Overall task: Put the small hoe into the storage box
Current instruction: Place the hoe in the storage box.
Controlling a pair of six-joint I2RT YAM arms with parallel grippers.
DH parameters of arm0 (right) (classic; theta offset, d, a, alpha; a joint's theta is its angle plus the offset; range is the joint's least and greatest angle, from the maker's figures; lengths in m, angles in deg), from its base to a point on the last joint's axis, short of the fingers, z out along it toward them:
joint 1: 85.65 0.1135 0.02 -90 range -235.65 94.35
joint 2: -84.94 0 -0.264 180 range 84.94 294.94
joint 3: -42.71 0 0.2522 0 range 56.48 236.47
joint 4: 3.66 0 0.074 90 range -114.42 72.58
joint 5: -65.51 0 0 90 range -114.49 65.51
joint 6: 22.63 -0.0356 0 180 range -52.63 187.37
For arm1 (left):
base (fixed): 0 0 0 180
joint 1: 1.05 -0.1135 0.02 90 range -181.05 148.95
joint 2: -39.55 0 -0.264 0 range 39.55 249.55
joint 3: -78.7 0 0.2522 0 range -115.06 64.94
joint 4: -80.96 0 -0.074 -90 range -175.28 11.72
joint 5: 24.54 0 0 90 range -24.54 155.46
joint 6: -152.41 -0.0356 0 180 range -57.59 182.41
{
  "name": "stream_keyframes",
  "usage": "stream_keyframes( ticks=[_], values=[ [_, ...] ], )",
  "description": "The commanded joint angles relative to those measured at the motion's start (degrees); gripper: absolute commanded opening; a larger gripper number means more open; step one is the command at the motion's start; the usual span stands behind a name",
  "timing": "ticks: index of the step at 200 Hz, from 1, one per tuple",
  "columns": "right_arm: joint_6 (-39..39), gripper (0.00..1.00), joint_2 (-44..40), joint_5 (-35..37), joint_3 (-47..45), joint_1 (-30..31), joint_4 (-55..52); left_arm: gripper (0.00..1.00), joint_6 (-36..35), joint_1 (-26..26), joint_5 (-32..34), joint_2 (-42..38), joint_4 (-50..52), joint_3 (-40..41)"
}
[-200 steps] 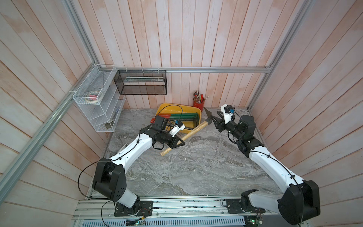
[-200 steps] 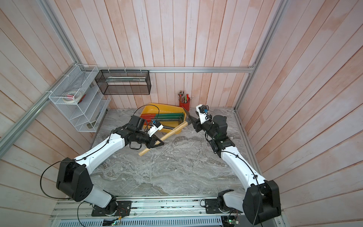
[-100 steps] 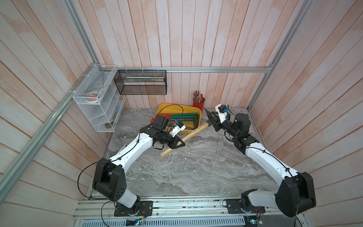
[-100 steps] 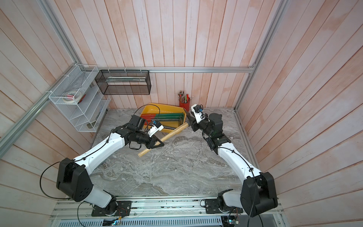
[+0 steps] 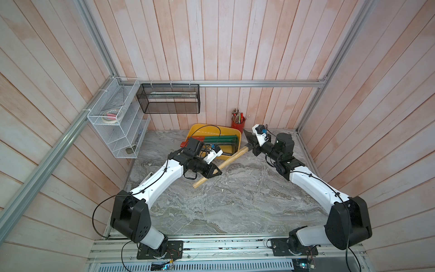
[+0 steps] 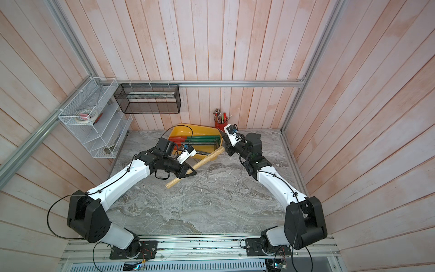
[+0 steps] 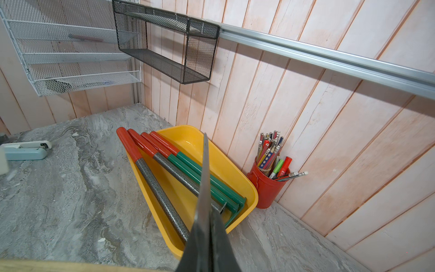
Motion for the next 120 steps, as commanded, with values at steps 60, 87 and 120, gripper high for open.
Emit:
stream_keyframes(
  ticks=[60,87,120],
  values=[
    [-9.5,0.00,9.0,3.9,12.4,1.0,-8.8,1.00,2.4,-1.4,27.7,-17.5,-22.7,9.6],
    [-10.7,0.00,18.6,8.6,24.8,2.6,-18.1,1.00,1.0,-1.6,40.2,-22.7,-24.0,9.6],
    [-16.4,0.00,33.1,10.1,43.3,3.0,-27.3,1.00,2.9,-2.0,44.9,-30.6,-29.8,12.5]
  ],
)
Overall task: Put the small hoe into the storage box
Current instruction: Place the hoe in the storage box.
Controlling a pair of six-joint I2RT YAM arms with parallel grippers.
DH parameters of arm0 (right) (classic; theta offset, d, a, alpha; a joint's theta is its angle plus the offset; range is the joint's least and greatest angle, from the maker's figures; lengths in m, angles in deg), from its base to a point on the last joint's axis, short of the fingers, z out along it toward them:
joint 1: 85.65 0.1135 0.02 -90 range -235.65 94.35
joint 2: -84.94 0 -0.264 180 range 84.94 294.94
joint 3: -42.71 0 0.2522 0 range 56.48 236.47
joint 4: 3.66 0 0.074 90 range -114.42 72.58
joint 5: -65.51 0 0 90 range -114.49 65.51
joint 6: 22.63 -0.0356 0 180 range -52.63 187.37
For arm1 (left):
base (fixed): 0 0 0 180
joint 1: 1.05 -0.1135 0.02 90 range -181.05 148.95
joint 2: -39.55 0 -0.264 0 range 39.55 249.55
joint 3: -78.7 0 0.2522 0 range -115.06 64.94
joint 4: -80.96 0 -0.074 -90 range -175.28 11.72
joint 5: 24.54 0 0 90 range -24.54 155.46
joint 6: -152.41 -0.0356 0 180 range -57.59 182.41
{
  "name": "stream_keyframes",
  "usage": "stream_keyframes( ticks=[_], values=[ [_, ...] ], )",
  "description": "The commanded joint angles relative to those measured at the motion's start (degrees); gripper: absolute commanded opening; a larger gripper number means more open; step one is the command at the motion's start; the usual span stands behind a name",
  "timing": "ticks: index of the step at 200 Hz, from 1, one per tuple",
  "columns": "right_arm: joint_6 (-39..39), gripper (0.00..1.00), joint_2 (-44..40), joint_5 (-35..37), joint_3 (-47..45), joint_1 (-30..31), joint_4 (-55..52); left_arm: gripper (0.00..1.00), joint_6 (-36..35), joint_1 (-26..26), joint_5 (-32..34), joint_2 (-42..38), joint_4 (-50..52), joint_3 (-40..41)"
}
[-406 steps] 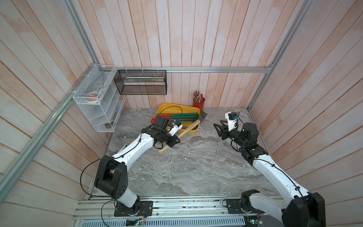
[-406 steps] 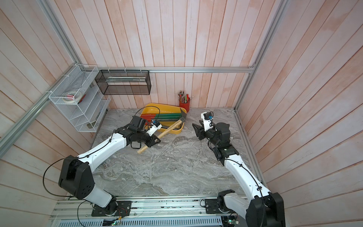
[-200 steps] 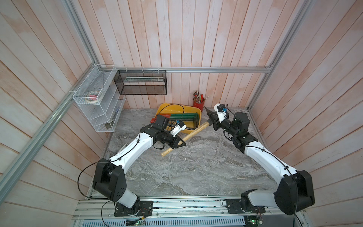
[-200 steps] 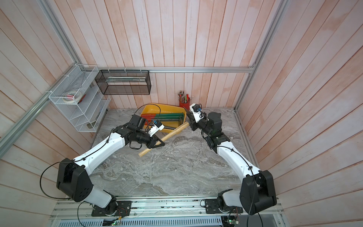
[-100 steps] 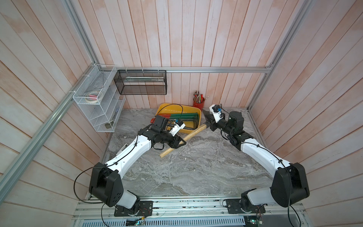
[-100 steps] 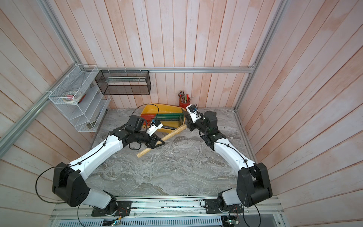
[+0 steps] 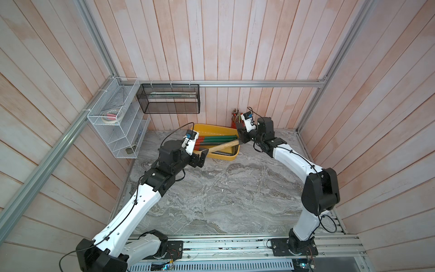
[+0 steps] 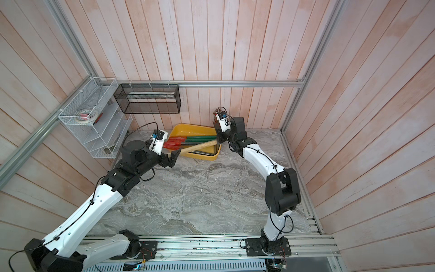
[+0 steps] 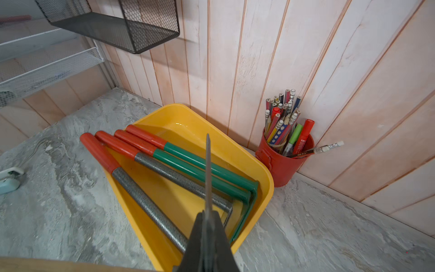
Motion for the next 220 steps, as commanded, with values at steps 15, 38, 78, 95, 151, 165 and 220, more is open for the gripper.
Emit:
stream_keyframes(
  ticks=[15,38,78,95,151,165,220],
  values=[
    [-8.3,0.00,12.3,3.4,17.0,1.2,-9.1,1.00,1.9,-0.5,7.9,-5.6,-5.0,1.8],
    [-10.5,0.00,20.0,5.4,27.0,2.0,-12.8,1.00,1.7,-0.5,9.1,-5.9,-3.6,2.1],
    [-11.8,0.00,28.5,8.1,36.8,2.8,-15.9,1.00,1.5,-1.0,9.8,-6.4,-2.5,2.4],
    [-12.1,0.00,29.9,9.5,37.7,2.8,-16.5,1.00,1.3,-1.4,10.3,-6.7,-2.4,2.6],
    [-14.0,0.00,30.6,12.0,33.9,2.9,-17.5,1.00,1.0,-2.6,8.7,-5.8,-2.8,2.7],
    [-14.8,0.00,29.5,12.2,30.5,3.0,-16.1,1.00,1.0,-3.0,8.5,-5.4,-2.9,2.8],
    [-17.5,0.00,28.0,14.3,24.0,3.2,-14.0,1.00,0.8,-3.8,7.4,-4.6,-3.4,3.4]
  ],
)
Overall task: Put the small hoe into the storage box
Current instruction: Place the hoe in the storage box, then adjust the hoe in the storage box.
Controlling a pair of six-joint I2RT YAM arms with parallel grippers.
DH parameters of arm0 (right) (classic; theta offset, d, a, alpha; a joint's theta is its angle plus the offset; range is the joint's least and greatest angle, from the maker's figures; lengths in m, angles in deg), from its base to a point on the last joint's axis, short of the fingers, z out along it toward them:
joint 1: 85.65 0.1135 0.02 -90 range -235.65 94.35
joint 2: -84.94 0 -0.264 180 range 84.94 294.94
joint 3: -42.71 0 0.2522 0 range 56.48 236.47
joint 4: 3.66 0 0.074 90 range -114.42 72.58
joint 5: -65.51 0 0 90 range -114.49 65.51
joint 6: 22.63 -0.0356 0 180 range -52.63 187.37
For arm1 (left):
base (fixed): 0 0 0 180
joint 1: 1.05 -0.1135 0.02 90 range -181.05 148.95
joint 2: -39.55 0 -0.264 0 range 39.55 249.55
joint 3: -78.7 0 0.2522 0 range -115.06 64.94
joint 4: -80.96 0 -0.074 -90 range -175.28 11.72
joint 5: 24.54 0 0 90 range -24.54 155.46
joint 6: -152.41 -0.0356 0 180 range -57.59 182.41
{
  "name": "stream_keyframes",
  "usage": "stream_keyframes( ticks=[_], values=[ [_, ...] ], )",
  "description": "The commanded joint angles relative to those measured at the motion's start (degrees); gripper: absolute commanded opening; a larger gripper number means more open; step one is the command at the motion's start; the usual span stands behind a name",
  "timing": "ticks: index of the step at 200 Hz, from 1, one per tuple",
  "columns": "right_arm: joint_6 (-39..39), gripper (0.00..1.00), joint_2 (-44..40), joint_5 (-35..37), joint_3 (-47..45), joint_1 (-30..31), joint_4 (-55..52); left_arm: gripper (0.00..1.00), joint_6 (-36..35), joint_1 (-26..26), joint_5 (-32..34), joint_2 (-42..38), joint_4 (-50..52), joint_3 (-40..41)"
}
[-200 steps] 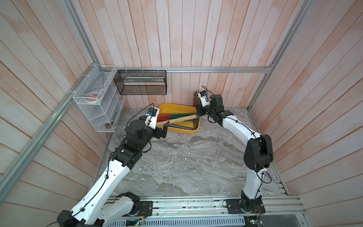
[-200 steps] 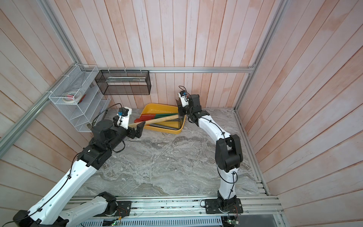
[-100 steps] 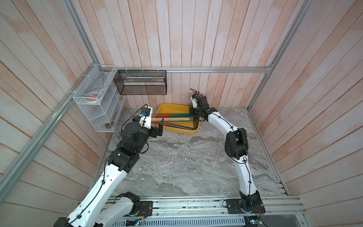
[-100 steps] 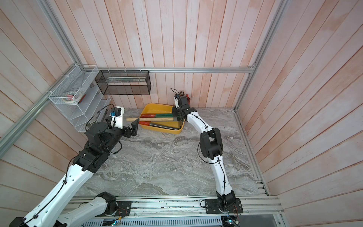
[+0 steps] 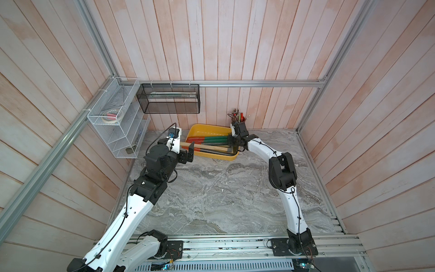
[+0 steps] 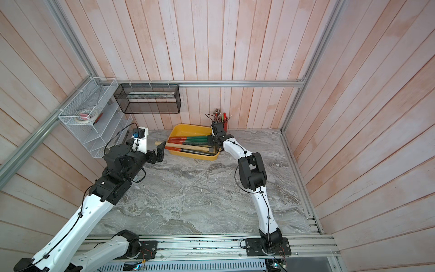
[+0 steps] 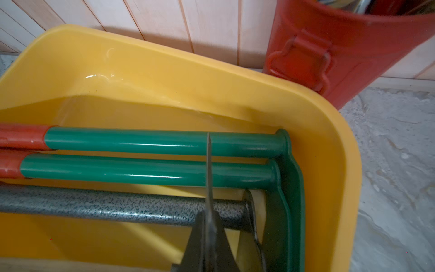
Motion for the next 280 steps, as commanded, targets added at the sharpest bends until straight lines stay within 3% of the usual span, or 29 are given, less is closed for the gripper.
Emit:
stream_keyframes(
  ticks=[1,28,45,56,101,125,148,191,239,280],
  values=[
    [-0.9,0.00,-3.0,2.2,-1.9,0.1,0.3,1.00,-0.4,-0.6,-0.8,0.3,-0.4,0.9],
    [-1.5,0.00,-3.5,3.9,-2.8,0.1,0.0,1.00,-0.2,-1.0,-1.3,0.1,-0.5,1.6],
    [-1.1,0.20,-4.3,5.1,-2.8,0.1,-0.4,1.00,0.0,-1.4,-1.7,0.1,-0.6,2.0],
    [-0.4,0.28,-5.2,6.3,-2.8,0.1,-0.4,1.00,0.1,-1.6,-1.9,0.0,-0.8,2.2],
    [3.6,0.40,-13.6,10.9,-7.5,1.7,5.7,1.00,0.9,-2.5,-3.1,0.3,-1.1,2.7],
    [6.6,0.40,-16.2,10.0,-8.5,3.7,8.2,1.00,2.4,-3.2,-4.7,1.1,-1.4,2.7],
    [8.2,0.40,-14.7,1.4,-6.3,4.8,9.1,1.00,4.1,-3.8,-7.0,2.6,-1.7,2.6],
    [7.0,0.37,-4.2,-11.9,3.0,7.0,10.3,1.00,7.1,-5.1,-10.1,5.3,-1.8,2.6],
    [6.1,0.34,9.0,-16.9,18.2,9.9,5.1,1.00,7.6,-7.1,-10.9,4.6,-0.9,2.8],
    [7.4,0.32,8.8,-20.2,11.9,11.6,5.5,1.00,7.7,-8.7,-11.8,3.7,-0.6,3.8]
  ],
)
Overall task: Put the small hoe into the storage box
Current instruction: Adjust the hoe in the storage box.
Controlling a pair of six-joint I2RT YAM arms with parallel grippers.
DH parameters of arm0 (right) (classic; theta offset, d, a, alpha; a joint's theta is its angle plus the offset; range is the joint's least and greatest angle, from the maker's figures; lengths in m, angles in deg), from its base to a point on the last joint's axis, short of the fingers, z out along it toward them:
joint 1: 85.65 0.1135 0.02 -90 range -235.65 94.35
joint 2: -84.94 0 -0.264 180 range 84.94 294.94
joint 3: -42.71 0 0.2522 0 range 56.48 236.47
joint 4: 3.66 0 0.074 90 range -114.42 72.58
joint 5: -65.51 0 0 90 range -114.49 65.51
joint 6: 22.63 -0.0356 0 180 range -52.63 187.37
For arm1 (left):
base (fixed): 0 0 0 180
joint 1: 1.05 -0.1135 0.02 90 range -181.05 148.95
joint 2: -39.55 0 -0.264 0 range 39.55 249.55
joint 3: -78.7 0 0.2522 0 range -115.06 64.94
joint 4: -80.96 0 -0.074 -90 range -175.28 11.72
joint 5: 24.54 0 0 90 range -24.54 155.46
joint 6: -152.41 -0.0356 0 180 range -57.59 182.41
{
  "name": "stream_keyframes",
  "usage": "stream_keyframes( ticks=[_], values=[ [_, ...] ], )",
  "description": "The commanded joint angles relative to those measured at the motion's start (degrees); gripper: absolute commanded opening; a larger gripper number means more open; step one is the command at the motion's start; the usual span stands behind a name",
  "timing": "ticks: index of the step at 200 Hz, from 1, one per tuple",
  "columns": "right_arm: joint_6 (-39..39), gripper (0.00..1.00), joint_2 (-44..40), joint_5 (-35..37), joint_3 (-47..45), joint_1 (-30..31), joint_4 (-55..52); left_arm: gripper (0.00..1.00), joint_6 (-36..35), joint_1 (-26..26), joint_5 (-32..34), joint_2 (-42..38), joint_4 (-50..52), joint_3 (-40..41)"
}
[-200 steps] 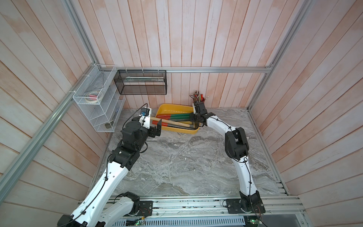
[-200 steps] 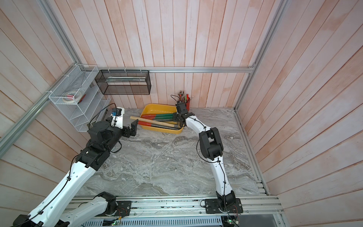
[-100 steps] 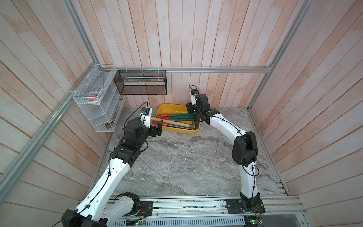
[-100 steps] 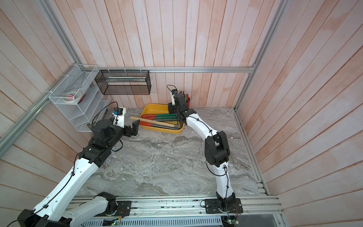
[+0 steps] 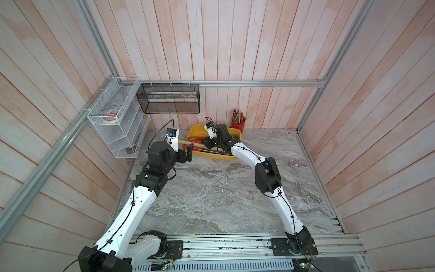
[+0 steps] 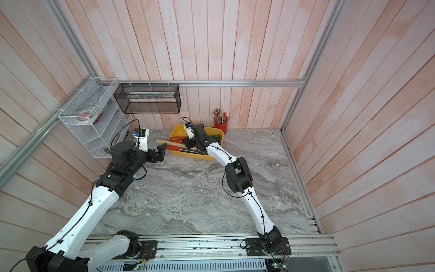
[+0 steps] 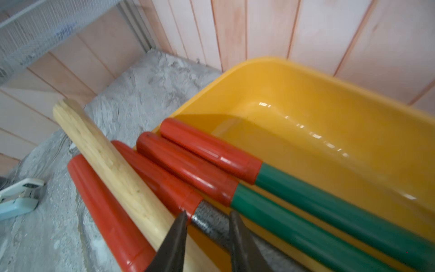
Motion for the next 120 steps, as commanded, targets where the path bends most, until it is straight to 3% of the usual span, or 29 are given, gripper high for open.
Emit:
stream_keyframes(
  ticks=[1,69,120],
  values=[
    [1.4,0.32,-1.6,-4.0,-3.0,1.2,-0.5,1.00,0.8,-0.9,-1.8,-1.3,-0.1,1.5],
    [5.8,0.31,-3.3,-3.6,-8.8,1.9,-4.6,1.00,1.5,-1.5,-3.7,-0.2,-1.7,2.0],
    [1.7,0.31,-13.5,-1.7,-21.8,-2.1,5.7,1.00,1.5,-1.6,-3.8,0.9,-2.1,2.4]
  ],
)
